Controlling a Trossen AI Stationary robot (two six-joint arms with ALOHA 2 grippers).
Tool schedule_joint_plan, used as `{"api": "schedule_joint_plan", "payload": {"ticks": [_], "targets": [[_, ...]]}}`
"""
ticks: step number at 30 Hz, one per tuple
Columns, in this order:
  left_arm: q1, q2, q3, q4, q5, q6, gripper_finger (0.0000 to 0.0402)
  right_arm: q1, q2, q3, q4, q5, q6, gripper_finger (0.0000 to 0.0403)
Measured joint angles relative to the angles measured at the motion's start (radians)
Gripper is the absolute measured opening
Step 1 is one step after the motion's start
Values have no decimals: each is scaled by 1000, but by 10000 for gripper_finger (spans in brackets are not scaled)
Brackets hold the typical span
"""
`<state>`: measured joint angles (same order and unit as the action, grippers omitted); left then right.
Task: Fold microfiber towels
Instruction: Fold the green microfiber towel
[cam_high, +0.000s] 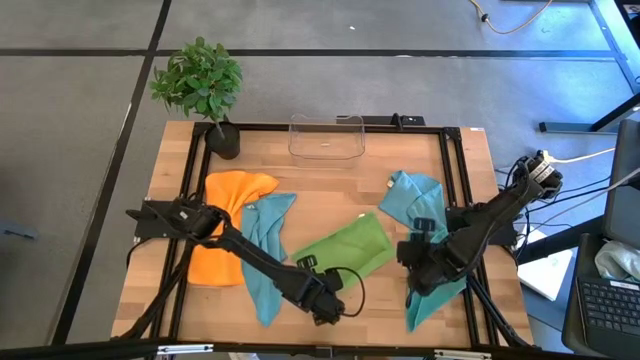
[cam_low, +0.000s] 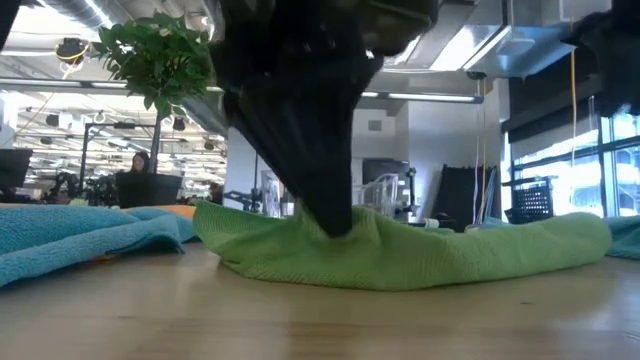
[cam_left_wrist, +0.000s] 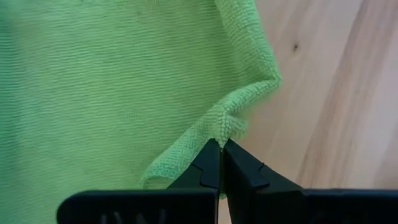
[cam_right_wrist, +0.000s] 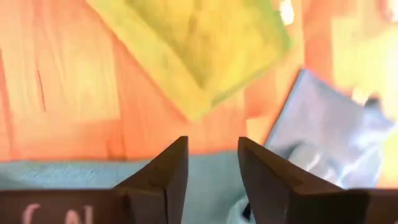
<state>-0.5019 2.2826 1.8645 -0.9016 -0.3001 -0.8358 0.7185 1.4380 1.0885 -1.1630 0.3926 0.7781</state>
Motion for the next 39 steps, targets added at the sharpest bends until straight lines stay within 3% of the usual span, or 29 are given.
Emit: {"api": "schedule_joint_plan", "payload": {"ticks": [4, 7, 14, 25, 28, 39], "targets": [[-1, 0, 0, 4, 4, 8, 1, -5, -1, -35, 38, 52, -37, 142], [-6, 0, 0, 27, 15, 34, 2, -38, 0, -111, 177, 81, -127, 142], [-22, 0, 0, 104, 110, 163, 3, -215, 1, -277, 616, -113, -426, 143], [-20, 0, 0, 103, 90, 191, 1, -484, 1, -395, 799, -266, -530, 143], [-21, 0, 0, 103, 83, 192, 3, -496, 1, -398, 856, -340, -532, 143], [-19, 0, 1, 103, 78, 191, 2, -459, 119, -398, 894, -336, -556, 142]]}}
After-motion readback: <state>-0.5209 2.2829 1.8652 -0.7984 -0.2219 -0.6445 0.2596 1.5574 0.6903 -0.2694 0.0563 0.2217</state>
